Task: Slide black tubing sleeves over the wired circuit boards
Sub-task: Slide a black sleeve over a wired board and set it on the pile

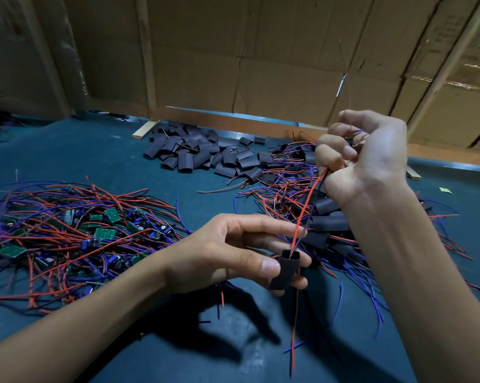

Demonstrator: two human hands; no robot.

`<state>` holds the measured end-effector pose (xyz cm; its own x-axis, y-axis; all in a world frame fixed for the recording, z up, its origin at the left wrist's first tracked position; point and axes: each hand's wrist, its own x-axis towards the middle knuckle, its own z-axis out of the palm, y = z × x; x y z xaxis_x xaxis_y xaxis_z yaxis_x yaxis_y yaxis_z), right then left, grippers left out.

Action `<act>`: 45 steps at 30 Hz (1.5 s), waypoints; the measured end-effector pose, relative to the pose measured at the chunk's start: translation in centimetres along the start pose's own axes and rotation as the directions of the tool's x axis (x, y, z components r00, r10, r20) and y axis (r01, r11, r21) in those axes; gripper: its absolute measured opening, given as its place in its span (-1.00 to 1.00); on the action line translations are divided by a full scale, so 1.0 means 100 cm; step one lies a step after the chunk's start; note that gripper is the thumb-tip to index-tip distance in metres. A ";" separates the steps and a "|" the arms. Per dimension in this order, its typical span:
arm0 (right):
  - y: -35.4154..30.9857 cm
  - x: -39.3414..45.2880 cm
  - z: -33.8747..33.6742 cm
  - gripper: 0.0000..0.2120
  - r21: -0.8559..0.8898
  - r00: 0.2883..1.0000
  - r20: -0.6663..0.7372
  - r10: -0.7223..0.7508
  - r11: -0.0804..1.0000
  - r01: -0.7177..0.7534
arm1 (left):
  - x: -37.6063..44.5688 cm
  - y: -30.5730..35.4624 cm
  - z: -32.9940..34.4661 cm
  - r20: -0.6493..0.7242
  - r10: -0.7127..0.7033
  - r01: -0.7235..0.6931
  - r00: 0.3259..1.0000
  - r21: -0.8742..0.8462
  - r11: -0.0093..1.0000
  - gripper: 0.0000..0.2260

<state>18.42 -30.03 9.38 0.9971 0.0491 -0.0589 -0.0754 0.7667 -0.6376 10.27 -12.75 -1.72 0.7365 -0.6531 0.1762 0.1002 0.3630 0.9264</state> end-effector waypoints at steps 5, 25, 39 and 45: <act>0.009 -0.013 0.008 -0.86 -0.074 0.992 0.118 -0.043 0.996 0.052 | 0.001 -0.001 -0.001 -0.036 0.018 -0.018 0.999 0.000 1.000 -0.61; 0.063 -0.014 -0.001 -0.93 -0.679 0.942 0.327 0.081 0.713 0.174 | -0.014 0.026 -0.035 -0.153 0.836 0.159 0.527 0.984 0.080 -0.50; 0.049 -0.012 -0.002 -0.90 -0.729 0.922 0.337 0.191 0.673 0.127 | -0.015 0.024 -0.038 0.007 0.802 0.194 0.597 0.969 -0.153 -0.63; 0.047 -0.012 -0.002 -0.90 -0.740 0.922 0.336 0.193 0.659 0.132 | -0.015 0.024 -0.040 0.097 0.779 0.152 0.620 0.959 -0.240 -0.70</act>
<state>16.89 -26.65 6.29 0.9095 0.4078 0.0808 0.0716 0.0378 -0.9967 12.10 -8.25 -1.10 0.4697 -0.1863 0.8629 -0.5538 -0.8234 0.1237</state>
